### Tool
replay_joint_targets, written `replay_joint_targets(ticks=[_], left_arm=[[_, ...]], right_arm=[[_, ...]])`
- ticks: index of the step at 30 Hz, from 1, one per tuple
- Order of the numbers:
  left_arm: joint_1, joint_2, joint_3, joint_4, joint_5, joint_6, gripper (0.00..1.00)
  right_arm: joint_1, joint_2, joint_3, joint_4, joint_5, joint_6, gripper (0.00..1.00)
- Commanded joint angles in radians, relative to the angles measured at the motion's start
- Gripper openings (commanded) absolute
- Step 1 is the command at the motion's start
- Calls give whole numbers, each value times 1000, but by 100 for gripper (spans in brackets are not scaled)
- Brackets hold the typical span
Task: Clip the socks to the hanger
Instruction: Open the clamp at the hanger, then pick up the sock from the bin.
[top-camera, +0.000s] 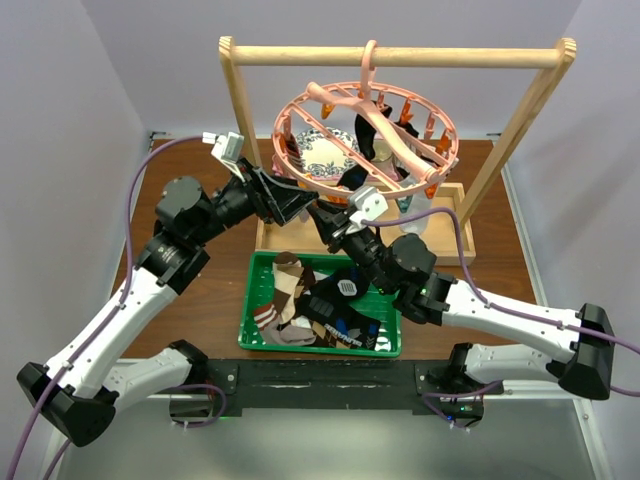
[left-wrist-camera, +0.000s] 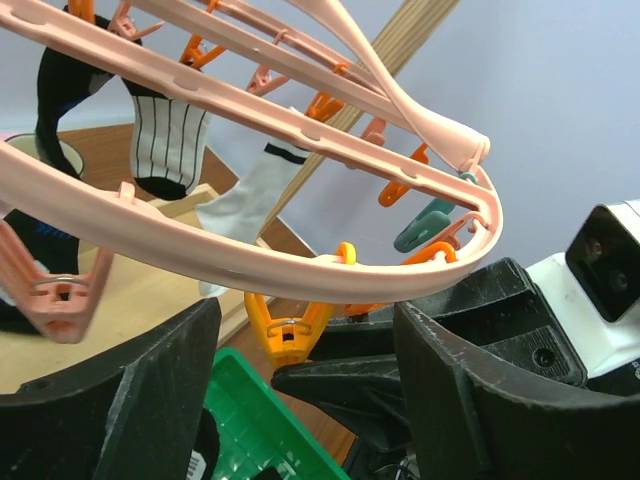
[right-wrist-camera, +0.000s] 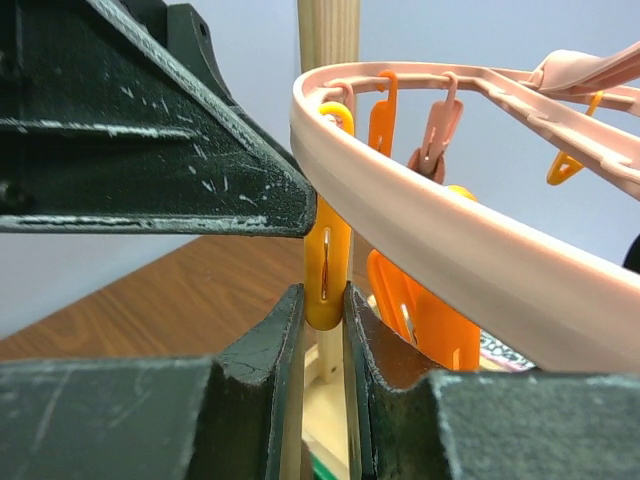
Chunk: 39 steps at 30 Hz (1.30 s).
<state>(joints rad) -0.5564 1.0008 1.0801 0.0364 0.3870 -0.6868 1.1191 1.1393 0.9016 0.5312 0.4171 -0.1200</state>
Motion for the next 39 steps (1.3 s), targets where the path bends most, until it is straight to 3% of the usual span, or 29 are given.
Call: replay_joint_targets(ticks=[1, 14, 24, 28, 29, 32, 39], left_arm=[[9, 4, -16, 103, 13, -7, 71], [9, 22, -25, 155, 38, 15, 61], [9, 35, -8, 106, -16, 30, 40], [9, 36, -3, 91, -25, 41, 22], [10, 33, -6, 89, -27, 43, 12], [10, 27, -17, 88, -30, 47, 0], [12, 24, -20, 76, -39, 58, 0]], right_arm=[[1, -29, 49, -2, -24, 105, 5], [-1, -32, 60, -23, -37, 163, 3], [1, -24, 56, -14, -47, 168, 2], [1, -33, 59, -33, -57, 171, 10], [-1, -36, 60, -40, -60, 169, 16], [-1, -59, 59, -76, -37, 171, 27], [1, -187, 51, -230, 3, 201, 37]])
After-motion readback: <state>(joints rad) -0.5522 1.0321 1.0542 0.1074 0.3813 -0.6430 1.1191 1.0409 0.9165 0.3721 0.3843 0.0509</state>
